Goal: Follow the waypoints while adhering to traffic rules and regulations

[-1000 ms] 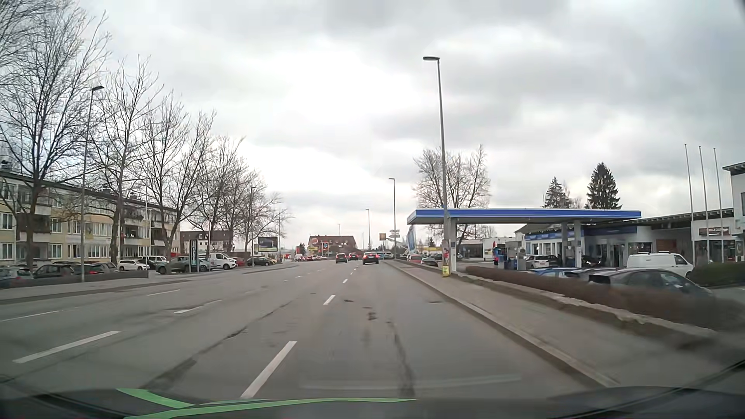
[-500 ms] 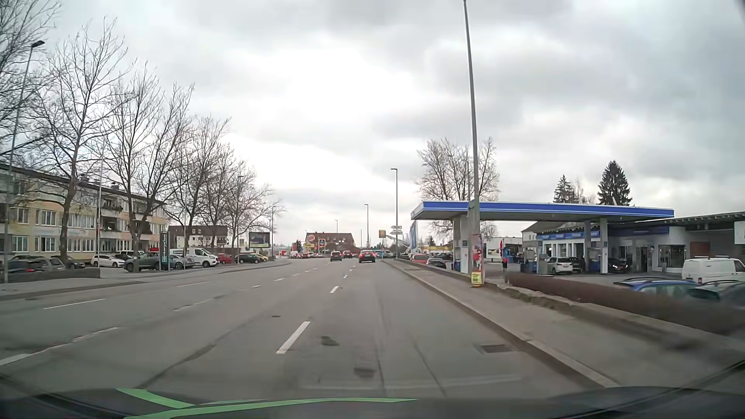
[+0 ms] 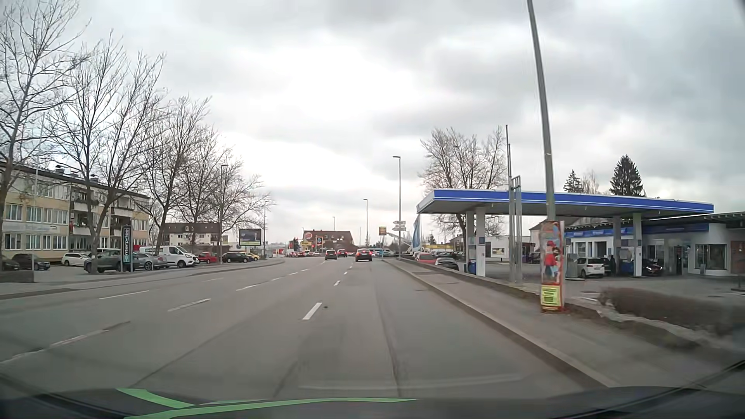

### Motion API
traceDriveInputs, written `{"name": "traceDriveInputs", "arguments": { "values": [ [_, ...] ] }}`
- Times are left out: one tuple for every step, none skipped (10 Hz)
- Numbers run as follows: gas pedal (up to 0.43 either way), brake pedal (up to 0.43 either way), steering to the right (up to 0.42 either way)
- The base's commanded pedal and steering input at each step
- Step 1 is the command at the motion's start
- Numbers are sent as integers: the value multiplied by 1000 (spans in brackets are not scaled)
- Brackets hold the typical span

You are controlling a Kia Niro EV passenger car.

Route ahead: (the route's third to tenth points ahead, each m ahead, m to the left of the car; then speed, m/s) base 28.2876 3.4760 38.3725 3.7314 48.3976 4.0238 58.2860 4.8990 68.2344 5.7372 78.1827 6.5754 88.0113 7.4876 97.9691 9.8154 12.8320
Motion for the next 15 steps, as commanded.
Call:
{"name": "traceDriveInputs", "arguments": {
  "values": [
    [87, 0, 0],
    [79, 0, 0],
    [28, 0, 0],
    [20, 0, 0],
    [20, 0, 0],
    [8, 0, 0],
    [8, 0, 0],
    [8, 0, 0],
    [8, 0, 0],
    [8, 0, 0],
    [20, 0, 0],
    [20, 0, 0],
    [39, 0, 0],
    [39, 0, 0],
    [39, 0, 0]
  ]
}}
